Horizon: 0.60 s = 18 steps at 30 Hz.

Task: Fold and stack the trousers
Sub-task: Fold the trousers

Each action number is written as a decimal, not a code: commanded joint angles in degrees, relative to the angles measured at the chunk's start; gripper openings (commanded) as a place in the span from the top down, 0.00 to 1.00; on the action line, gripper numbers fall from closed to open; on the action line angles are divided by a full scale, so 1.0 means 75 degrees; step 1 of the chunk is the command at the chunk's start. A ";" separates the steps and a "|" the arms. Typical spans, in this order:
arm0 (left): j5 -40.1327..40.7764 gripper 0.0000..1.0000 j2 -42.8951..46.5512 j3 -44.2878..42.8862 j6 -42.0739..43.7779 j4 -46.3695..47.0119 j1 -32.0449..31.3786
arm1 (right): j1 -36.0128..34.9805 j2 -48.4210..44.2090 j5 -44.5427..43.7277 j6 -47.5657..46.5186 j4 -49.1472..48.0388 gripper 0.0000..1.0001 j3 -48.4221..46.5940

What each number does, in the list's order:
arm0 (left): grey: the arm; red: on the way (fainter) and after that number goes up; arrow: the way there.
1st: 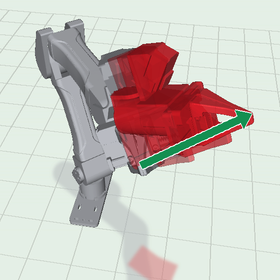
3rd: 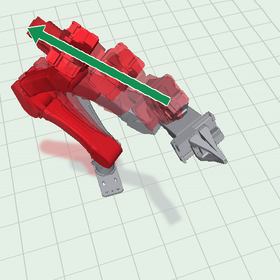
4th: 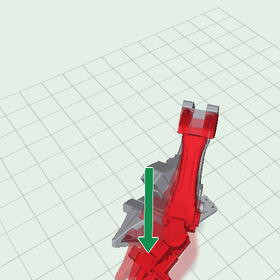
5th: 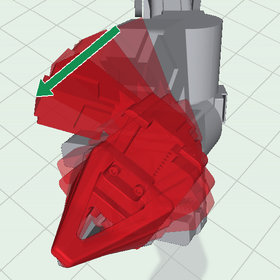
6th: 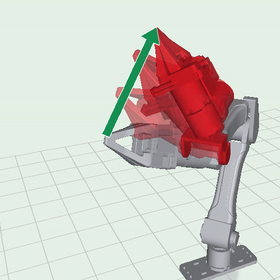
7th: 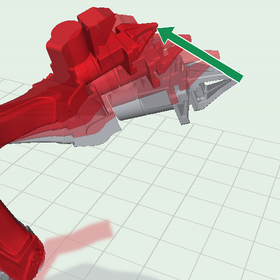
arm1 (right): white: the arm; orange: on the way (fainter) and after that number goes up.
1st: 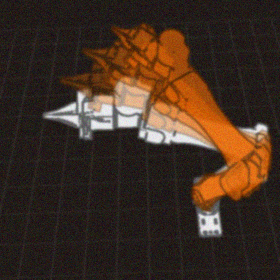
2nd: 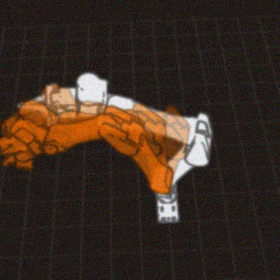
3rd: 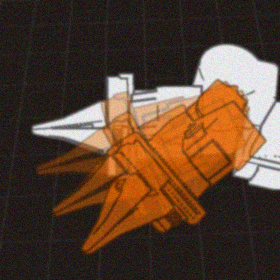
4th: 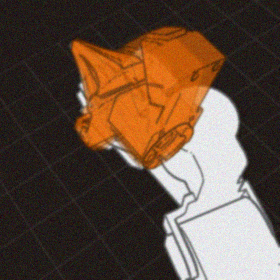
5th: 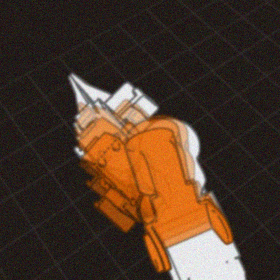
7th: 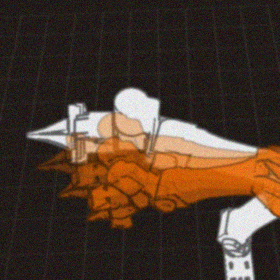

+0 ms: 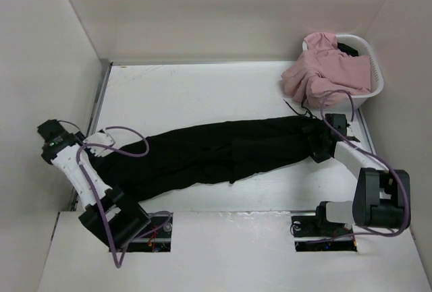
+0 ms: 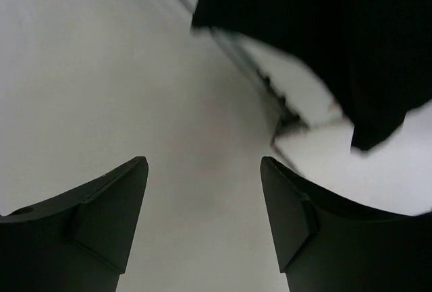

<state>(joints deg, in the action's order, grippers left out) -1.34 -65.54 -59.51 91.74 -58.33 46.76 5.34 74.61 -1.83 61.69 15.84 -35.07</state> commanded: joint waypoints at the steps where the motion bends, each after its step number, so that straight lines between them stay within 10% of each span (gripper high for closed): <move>1: -0.0046 0.32 -0.0225 0.1016 -0.1472 0.1431 -0.1046 | -0.0167 0.0317 -0.0576 0.0306 -0.0155 0.00 -0.0339; 7: 0.0743 0.30 -0.1678 0.1339 -0.1908 0.2807 -0.1823 | -0.0296 0.0762 -0.0999 0.0200 0.0092 0.07 -0.0691; 14: 0.1304 0.50 -0.3306 0.0716 -0.2154 0.3801 -0.2302 | -0.0296 0.0753 -0.1022 0.0271 -0.0318 0.84 -0.0165; 18: 0.1316 0.59 -0.3951 0.0435 -0.2505 0.5160 -0.2806 | -0.0296 -0.0347 -0.1548 0.0247 -0.0716 0.98 0.0409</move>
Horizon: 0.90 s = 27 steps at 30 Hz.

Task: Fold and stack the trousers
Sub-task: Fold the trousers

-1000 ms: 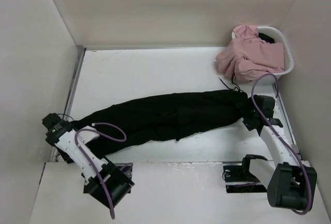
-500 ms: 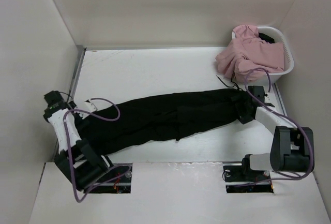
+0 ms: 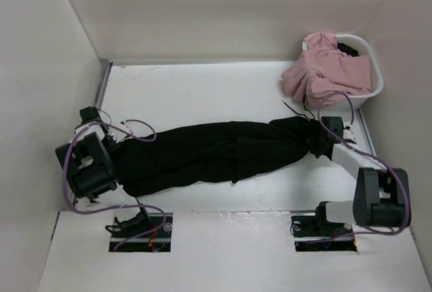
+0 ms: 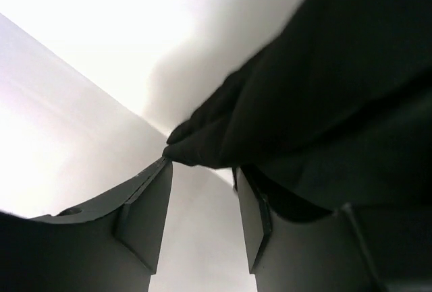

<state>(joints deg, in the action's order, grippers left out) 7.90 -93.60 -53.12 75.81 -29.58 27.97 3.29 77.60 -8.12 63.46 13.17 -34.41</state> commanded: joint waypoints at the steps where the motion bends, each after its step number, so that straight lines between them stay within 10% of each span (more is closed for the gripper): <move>1: 0.0083 0.59 -0.0432 -0.0556 -0.0486 0.1714 -0.0428 | -0.0069 -0.1121 -0.0908 0.0058 -0.0454 0.99 0.0508; 13: -0.0441 0.35 -0.1292 -0.3546 -0.1612 0.2493 -0.1133 | -0.0420 -0.1805 -0.1191 -0.0199 -0.1604 0.98 0.0371; 20: -0.2529 0.34 0.1671 -0.1769 0.0329 -0.1369 -0.0887 | -0.0550 -0.1968 -0.1203 -0.0106 -0.1041 0.93 0.0369; 27: -0.1524 0.35 0.2883 0.0543 0.0978 -0.2559 -0.1449 | -0.0714 -0.2167 -0.1167 -0.0118 -0.1018 0.91 0.0604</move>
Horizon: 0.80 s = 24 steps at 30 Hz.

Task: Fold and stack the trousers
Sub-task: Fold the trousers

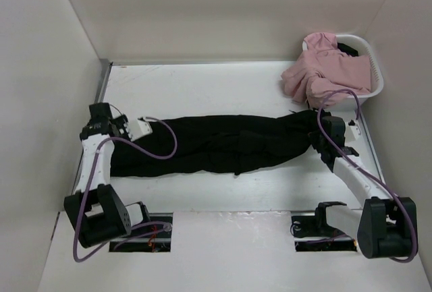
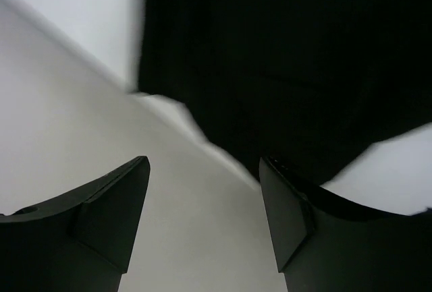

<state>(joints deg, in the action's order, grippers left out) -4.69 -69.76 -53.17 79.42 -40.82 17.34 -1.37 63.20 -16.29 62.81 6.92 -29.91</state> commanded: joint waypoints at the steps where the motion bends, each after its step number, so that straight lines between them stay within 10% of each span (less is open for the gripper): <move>1: 0.0261 0.36 -0.0332 0.0631 0.0497 -0.1178 0.0002 | -0.0093 -0.0293 -0.0066 -0.0030 -0.0161 0.91 0.0039; 14: 0.1373 0.39 -0.1385 0.0315 0.0368 -0.0643 -0.0829 | 0.0001 -0.0680 -0.0042 -0.0054 0.0073 0.91 0.0238; 21: 0.1586 0.93 -0.1505 0.0749 0.0286 0.0283 -0.0865 | 0.0153 -0.0880 -0.0031 0.0098 0.0167 0.91 0.0273; 24: 0.1119 0.99 -0.0932 0.0539 0.0204 0.1419 -0.0422 | 0.0328 -0.0915 -0.0042 0.0110 0.0482 0.95 0.0192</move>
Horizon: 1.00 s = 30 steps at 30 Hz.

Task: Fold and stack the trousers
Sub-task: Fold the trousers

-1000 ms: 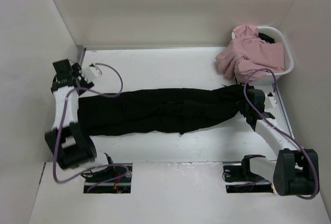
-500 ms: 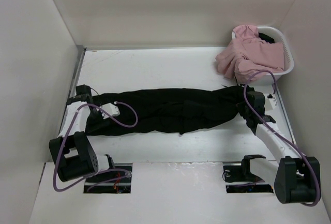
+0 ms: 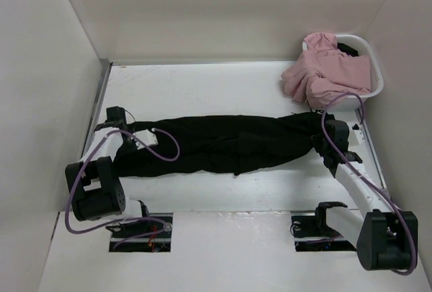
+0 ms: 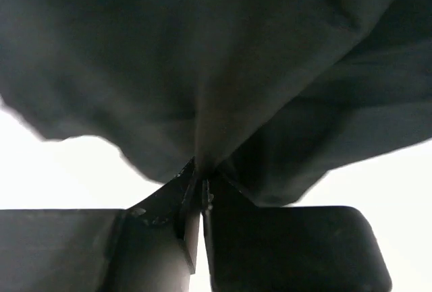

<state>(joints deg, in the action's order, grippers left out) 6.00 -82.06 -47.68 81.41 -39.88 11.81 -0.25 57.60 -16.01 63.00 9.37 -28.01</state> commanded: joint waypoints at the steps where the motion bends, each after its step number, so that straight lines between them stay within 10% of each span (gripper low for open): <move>1: -0.0505 0.99 0.0920 -0.0321 -0.0061 0.1483 0.0503 | 0.0261 -0.0180 -0.0138 0.0084 0.0378 0.96 -0.0132; 14: -0.1328 0.95 0.2960 0.1047 0.1859 0.0126 0.1736 | 0.1305 -0.0415 -0.0080 -0.0373 0.1376 0.87 0.0137; 16: -0.1187 0.94 0.3020 0.1352 0.2141 0.0254 0.1689 | 0.1282 -0.0310 -0.0068 -0.0338 0.1435 0.65 0.0207; 19: -0.1000 0.80 0.2961 0.1424 0.2586 -0.0153 0.1852 | 0.1282 -0.0193 0.0036 -0.0279 0.1493 0.00 0.0242; 21: -0.1232 0.52 0.2856 0.0993 0.2751 -0.0460 0.1993 | 0.1293 -0.0122 0.0165 -0.0291 0.1493 0.00 0.0184; 24: -0.2389 0.38 0.2611 -0.0316 0.2029 -0.0262 0.2040 | 0.1212 -0.0389 0.0167 -0.0408 0.1889 0.00 -0.0131; 30: -0.3622 0.34 0.2036 -0.3003 -0.0235 -0.1172 0.0953 | -0.0519 -0.2392 -0.1283 -0.0140 0.4266 0.00 -0.0940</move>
<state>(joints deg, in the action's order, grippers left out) -11.86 -66.67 -62.78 88.29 -44.29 23.00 1.06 46.13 -17.96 60.84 31.44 -29.61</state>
